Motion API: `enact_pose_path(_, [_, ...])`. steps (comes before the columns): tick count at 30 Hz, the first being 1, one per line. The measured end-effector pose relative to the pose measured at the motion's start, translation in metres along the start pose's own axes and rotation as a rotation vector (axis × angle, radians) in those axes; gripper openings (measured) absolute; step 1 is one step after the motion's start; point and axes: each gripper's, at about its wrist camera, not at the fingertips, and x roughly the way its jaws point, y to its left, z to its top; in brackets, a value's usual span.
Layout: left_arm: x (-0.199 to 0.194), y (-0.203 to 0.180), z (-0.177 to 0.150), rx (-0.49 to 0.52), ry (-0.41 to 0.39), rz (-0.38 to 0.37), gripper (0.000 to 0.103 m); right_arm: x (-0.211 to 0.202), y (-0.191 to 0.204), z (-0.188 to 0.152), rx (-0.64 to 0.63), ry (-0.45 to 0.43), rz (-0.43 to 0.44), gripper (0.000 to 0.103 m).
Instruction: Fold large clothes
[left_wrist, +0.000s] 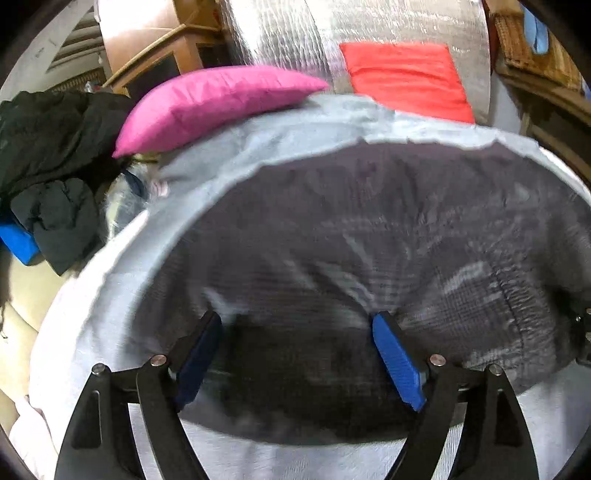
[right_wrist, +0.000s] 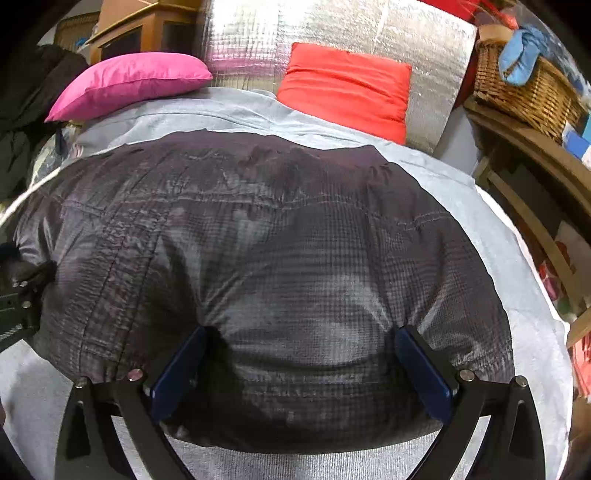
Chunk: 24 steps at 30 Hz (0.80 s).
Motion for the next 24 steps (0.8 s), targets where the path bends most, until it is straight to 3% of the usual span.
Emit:
enact_pose_path(3, [-0.024,0.031,0.002,-0.081,-0.095,0.058,0.085,-0.021,-0.010,0.014,0.045,-0.022,0.042,0.102])
enact_pose_path(5, [-0.022,0.048,-0.001,-0.124,-0.086,0.085,0.085,-0.036,-0.012,0.024,0.054,-0.078,0.047,0.102])
enact_pose_path(7, [-0.006,0.062,-0.010,-0.145,-0.028,0.134,0.085,-0.042,-0.005,0.032,0.039,-0.107,0.060,0.102])
enact_pose_path(9, [0.010,0.069,-0.020,-0.156,0.024,0.155,0.085,-0.036,0.008,0.032,0.006,-0.094,0.064,0.102])
enact_pose_path(13, [0.021,0.066,-0.026,-0.125,0.046,0.164,0.086,-0.002,0.028,0.015,-0.084,-0.008,0.001,0.103])
enact_pose_path(17, [0.030,0.065,-0.027,-0.144,0.068,0.154,0.086,0.012,0.020,0.015,-0.039,0.000,-0.003,0.103])
enact_pose_path(21, [0.019,0.066,-0.022,-0.138,0.061,0.164,0.085,0.019,0.016,0.023,-0.032,0.026,0.016,0.103])
enact_pose_path(24, [-0.006,0.066,-0.009,-0.147,0.006,0.194,0.085,0.015,-0.001,0.040,-0.002,0.039,0.056,0.102])
